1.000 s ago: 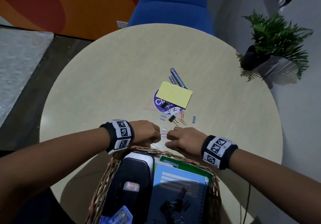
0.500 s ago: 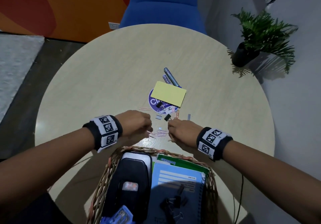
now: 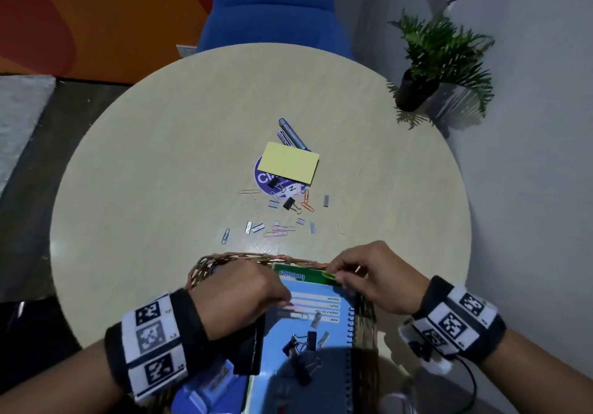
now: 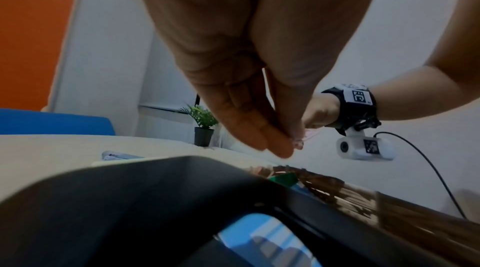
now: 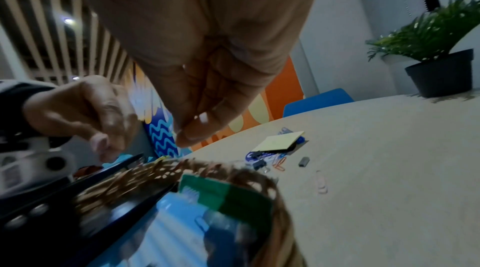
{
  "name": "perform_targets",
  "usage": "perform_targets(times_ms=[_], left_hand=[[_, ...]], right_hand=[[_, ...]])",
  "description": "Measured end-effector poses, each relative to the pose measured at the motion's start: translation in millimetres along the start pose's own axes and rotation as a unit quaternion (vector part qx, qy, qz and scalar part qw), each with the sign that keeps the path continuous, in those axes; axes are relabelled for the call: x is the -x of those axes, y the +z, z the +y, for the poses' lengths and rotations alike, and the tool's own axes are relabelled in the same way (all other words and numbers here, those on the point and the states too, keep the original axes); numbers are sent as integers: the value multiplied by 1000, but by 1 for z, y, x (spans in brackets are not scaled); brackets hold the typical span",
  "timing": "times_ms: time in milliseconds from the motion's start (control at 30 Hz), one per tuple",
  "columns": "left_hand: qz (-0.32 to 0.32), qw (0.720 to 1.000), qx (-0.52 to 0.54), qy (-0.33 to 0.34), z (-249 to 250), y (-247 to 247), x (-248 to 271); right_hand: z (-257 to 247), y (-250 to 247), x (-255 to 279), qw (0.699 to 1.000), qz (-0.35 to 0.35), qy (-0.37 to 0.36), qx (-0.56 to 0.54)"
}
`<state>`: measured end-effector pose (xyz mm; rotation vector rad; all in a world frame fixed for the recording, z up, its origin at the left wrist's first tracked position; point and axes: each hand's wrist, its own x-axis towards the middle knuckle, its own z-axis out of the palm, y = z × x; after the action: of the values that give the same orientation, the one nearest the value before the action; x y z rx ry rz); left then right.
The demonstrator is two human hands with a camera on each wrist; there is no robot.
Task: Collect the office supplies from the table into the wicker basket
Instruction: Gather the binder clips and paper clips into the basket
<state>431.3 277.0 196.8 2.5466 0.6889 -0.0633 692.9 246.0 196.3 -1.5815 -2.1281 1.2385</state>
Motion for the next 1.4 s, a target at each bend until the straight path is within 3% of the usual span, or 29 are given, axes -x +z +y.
perform_targets(times_ms=[67, 133, 300, 400, 533, 633, 767, 1033, 1233, 1400], left_hand=[[-19, 1000, -20, -4, 6, 4, 4], [4, 999, -5, -41, 5, -4, 10], [94, 972, 48, -208, -52, -42, 18], [62, 952, 18, -300, -105, -43, 12], [-18, 927, 40, -374, -142, -19, -4], [-41, 911, 53, -406, -149, -1, -21], [-60, 900, 63, -426, -152, 6, -36], [-91, 905, 68, -410, -149, 6, -39], [-86, 915, 27, -393, -138, -1, -28], [65, 938, 79, -331, -117, -43, -12]], right_hand=[[-4, 11, 13, 999, -28, -22, 33], [-7, 21, 21, 996, -44, -42, 59], [-15, 35, 29, 991, -82, -67, 86], [-13, 25, 19, 989, -57, -74, 116], [19, -5, -25, 992, 92, 28, 81], [55, -16, -68, 979, 82, 141, 124], [78, -9, -106, 953, 96, 254, 137], [79, 5, -128, 935, 87, 321, 125], [61, -3, -111, 944, 72, 287, 146], [22, -23, -63, 979, 84, 184, 35]])
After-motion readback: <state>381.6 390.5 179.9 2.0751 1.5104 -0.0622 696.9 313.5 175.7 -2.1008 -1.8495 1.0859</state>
